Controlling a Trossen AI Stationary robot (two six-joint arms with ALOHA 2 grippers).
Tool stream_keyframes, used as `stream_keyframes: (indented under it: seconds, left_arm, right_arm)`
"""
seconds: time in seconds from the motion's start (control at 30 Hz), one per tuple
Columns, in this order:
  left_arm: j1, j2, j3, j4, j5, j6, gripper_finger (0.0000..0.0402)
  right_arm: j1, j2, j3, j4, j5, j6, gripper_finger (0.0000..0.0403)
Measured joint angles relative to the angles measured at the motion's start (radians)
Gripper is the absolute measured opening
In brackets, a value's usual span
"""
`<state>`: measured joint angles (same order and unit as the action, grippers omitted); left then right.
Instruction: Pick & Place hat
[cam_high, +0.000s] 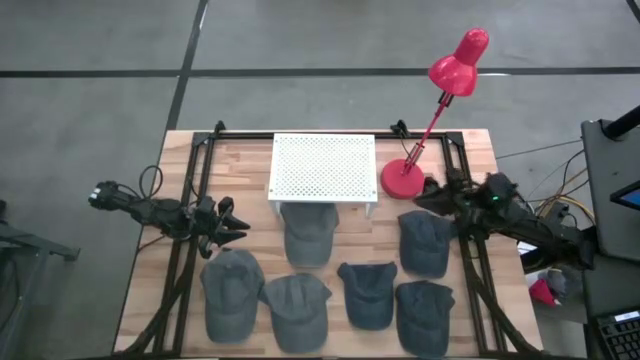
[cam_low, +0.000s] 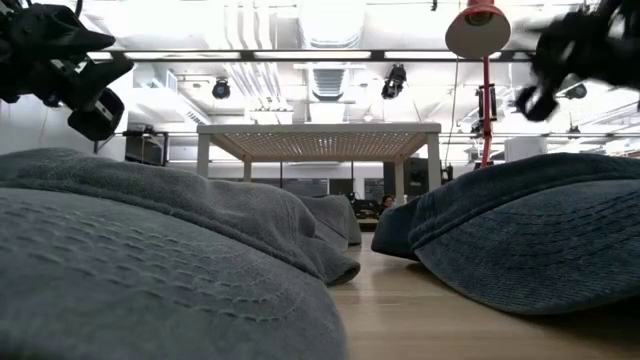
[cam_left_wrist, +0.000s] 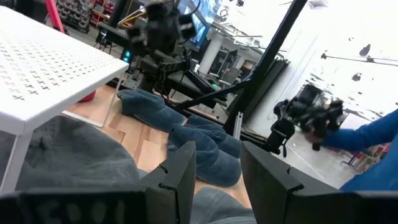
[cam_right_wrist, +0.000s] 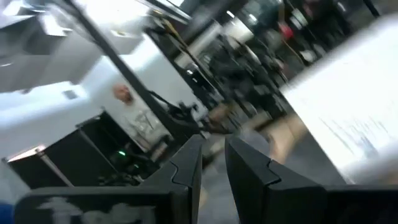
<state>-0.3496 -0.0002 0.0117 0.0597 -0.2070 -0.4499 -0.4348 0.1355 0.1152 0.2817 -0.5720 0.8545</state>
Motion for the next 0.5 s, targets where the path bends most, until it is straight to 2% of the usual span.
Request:
stream_keyframes:
  seconds: [0.1, 0.17, 0.27, 0.37, 0.5]
  left_arm:
    - [0.0, 0.0, 0.0, 0.0, 0.0, 0.004, 0.0129]
    - [0.0, 0.0, 0.0, 0.0, 0.0, 0.004, 0.0129]
    - [0.0, 0.0, 0.0, 0.0, 0.0, 0.01, 0.0129]
    - [0.0, 0.0, 0.0, -0.001, 0.0, 0.041, 0.0129]
    - [0.0, 0.0, 0.0, -0.001, 0.0, 0.106, 0.0129]
  right_arm:
    - [0.012, 0.022, 0.141, -0.149, -0.001, -0.088, 0.0068]
    - [0.013, 0.055, 0.262, -0.367, 0.014, -0.174, 0.0068]
    - [0.014, 0.136, 0.451, -0.782, 0.137, -0.28, 0.0068]
    - [0.013, 0.243, 0.607, -1.151, 0.285, -0.314, 0.0068]
    - [0.013, 0.378, 0.737, -1.449, 0.364, -0.332, 0.0068]
